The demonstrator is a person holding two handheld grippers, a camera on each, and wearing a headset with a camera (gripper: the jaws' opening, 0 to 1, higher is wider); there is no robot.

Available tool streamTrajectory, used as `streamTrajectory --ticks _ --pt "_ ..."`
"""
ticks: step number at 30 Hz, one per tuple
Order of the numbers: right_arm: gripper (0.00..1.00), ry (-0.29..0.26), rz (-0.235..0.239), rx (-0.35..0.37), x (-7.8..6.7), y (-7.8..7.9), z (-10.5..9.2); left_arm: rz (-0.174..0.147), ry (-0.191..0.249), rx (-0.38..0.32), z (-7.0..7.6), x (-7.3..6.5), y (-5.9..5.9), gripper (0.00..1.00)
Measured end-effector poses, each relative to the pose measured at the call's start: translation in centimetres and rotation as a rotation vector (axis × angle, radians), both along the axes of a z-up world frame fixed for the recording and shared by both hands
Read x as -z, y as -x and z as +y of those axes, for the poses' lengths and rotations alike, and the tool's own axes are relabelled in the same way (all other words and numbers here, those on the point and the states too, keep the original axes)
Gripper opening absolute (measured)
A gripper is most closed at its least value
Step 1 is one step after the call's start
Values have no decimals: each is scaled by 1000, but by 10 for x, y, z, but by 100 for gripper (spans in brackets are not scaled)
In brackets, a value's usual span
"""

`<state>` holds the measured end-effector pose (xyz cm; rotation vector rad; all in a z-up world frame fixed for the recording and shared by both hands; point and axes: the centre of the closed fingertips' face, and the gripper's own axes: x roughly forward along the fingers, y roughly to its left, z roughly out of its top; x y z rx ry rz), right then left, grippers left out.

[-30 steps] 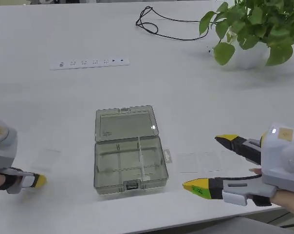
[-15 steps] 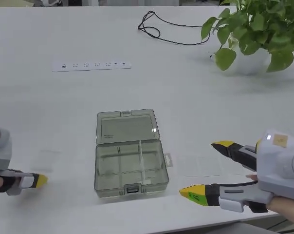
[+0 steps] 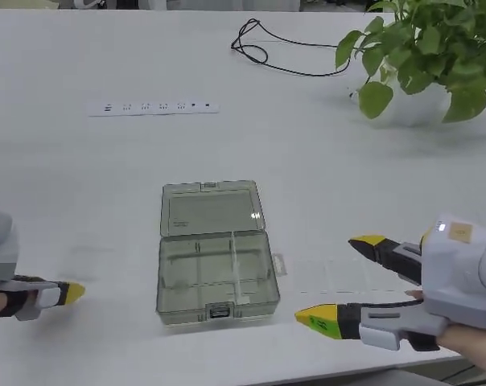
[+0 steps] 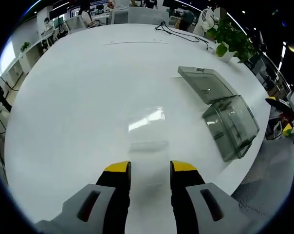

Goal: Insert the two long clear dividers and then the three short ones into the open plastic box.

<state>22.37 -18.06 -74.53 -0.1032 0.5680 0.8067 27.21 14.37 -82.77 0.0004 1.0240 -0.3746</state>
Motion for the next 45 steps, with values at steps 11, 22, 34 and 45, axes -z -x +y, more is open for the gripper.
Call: streamTrajectory --ticks 11,22,34,45 --pt "86 -9 22 6 3 0 1 -51 51 4 -16 -14 -5 30" --pt "83 -23 59 26 2 -6 3 -165 119 57 -49 -54 -22 30" --pt "69 -149 98 123 -25 -42 16 -249 210 151 -116 -86 -32 30" --pt "54 -349 145 194 -45 -69 57 -271 290 182 -165 -93 -22 30"
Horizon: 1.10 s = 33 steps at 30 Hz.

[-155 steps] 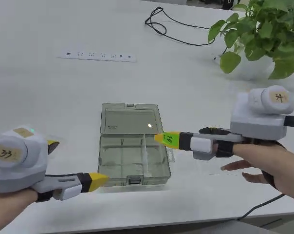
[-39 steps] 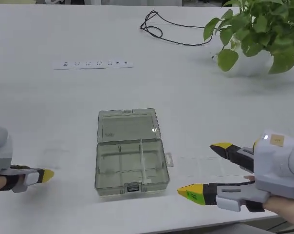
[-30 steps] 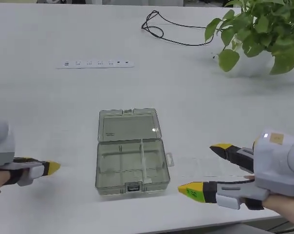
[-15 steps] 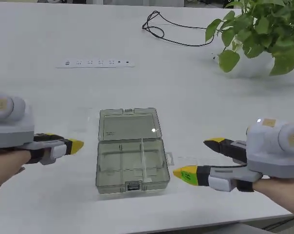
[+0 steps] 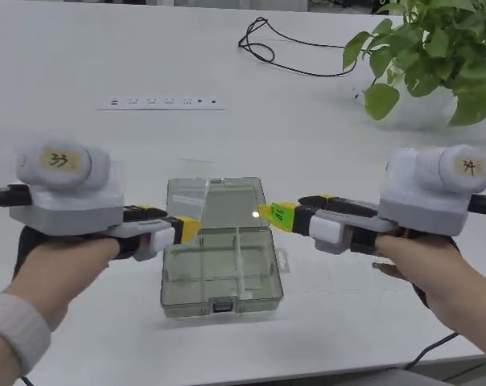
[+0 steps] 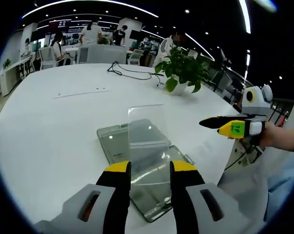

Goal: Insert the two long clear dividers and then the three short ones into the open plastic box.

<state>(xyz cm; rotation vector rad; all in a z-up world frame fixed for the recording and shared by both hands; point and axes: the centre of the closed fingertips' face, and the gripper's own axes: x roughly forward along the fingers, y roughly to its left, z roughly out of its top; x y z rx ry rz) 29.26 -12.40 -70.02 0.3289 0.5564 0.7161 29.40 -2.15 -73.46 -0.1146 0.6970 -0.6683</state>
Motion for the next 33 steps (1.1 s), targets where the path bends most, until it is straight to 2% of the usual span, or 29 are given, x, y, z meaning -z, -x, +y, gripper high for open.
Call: streamTrajectory --ticks 2,4,5,8,9,11,13,14,19,26,33 --pt "51 -20 8 4 0 -2 7 4 6 3 -5 1 2 30" --pt "46 -75 51 -10 -1 -1 19 7 16 8 -12 2 5 30" --pt "43 -76 71 -5 2 -2 21 7 18 12 -15 3 7 30" --pt "38 -88 83 4 4 -8 25 11 29 16 -20 4 10 30" --pt "35 -88 112 4 7 -8 26 10 32 15 -21 4 10 30" --pt "28 -112 138 13 10 -13 27 9 35 17 -24 4 11 30" --pt "22 -142 194 0 11 -10 34 11 41 18 -25 5 11 30" --pt "20 -140 210 10 13 -10 36 12 45 18 -26 5 11 30" --pt "10 -139 249 6 15 -7 43 12 56 17 -31 3 12 30" --pt "3 -139 257 -11 14 -3 47 15 67 12 -32 5 14 30" --pt "4 -119 261 -17 16 -1 49 14 80 4 -34 5 15 30"
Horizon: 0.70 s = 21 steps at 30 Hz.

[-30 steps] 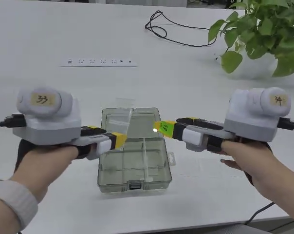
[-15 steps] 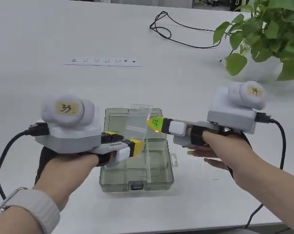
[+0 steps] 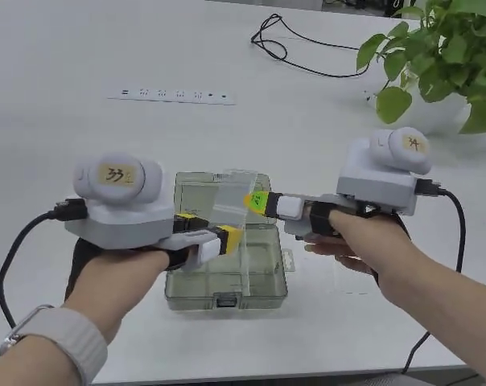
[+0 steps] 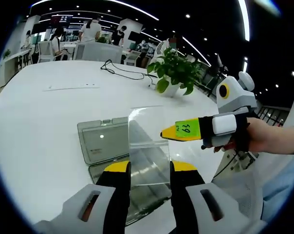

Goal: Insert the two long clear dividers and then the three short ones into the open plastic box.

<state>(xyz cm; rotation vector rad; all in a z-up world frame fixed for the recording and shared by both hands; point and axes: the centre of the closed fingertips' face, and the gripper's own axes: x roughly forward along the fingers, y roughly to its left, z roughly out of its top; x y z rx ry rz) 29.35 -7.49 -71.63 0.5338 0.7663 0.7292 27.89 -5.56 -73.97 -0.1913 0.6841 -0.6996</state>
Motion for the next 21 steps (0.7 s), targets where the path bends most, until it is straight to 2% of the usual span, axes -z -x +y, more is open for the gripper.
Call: streamTrajectory --ticks 3,6,9,12,17,21 --pt "4 15 6 -4 3 0 0 -1 -2 -3 -3 1 1 30" --pt "4 18 10 5 3 0 -1 3 23 -19 -3 1 1 30" --pt "3 39 15 -5 4 1 -2 -5 8 -16 -4 3 2 30" --pt "3 42 39 4 5 0 -4 1 28 -30 -5 2 3 30" --pt "2 84 42 -24 2 4 0 -13 44 -31 -5 4 3 30" --pt "2 123 44 -41 6 2 -1 -70 29 -9 -3 -2 4 27"
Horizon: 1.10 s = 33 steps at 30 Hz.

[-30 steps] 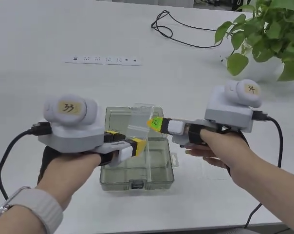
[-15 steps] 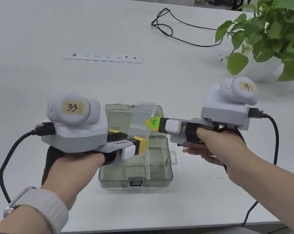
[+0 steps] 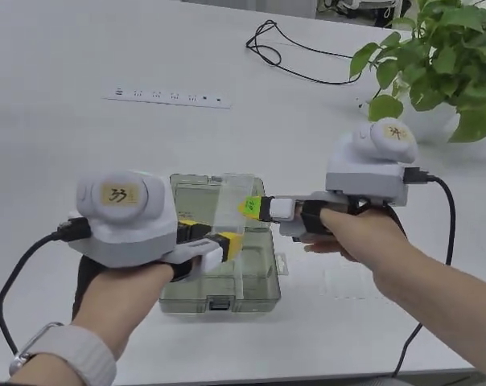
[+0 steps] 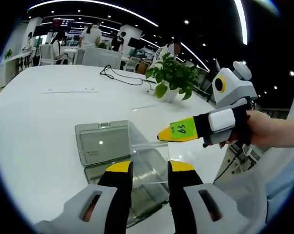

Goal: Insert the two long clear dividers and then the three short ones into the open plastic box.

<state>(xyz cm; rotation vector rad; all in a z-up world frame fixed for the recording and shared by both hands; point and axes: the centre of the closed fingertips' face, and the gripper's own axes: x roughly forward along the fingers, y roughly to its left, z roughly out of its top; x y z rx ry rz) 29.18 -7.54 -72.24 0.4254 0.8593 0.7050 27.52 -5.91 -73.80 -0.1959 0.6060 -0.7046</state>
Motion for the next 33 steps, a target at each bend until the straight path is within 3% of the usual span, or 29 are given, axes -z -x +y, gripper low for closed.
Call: streamTrajectory --ticks 3,5,7,9,12,13,14,15,19,22,25,26,28,30,31,32,33 --pt "2 10 7 -7 -3 1 2 -3 8 0 6 1 -3 39" --pt "2 16 17 -7 -4 1 3 -38 0 10 12 -1 -5 42" --pt "2 33 28 -8 -5 2 2 -53 -4 22 18 0 -5 51" --pt "2 43 34 -9 -6 1 2 -79 -26 43 26 2 -6 62" --pt "2 63 55 -10 -7 1 2 -148 -72 100 40 2 -6 73" --pt "2 69 64 -8 -6 1 2 -133 -80 105 44 5 -3 76" --pt "2 71 64 -10 -7 1 3 -142 -93 121 47 6 -2 81" --pt "2 79 80 -8 -6 2 3 -172 -111 148 51 8 -3 86" --pt "2 127 126 -21 -1 6 4 -228 -180 269 59 15 8 100" --pt "2 139 182 -17 3 6 4 -257 -209 338 62 20 15 100" --pt "2 167 248 -16 10 1 2 -272 -227 361 63 23 18 100" --pt "2 180 299 -17 11 6 3 -286 -226 369 63 23 19 100" --pt "2 199 328 -20 11 6 5 -300 -231 381 64 23 19 100" --pt "2 233 377 -17 12 1 1 -333 -233 406 64 24 22 100" --pt "2 236 386 -11 12 -3 2 -333 -242 402 65 26 21 100" --pt "2 250 428 -7 12 0 2 -338 -262 399 67 28 19 100" --pt "2 256 453 -11 13 -2 4 -341 -254 405 68 29 20 100"
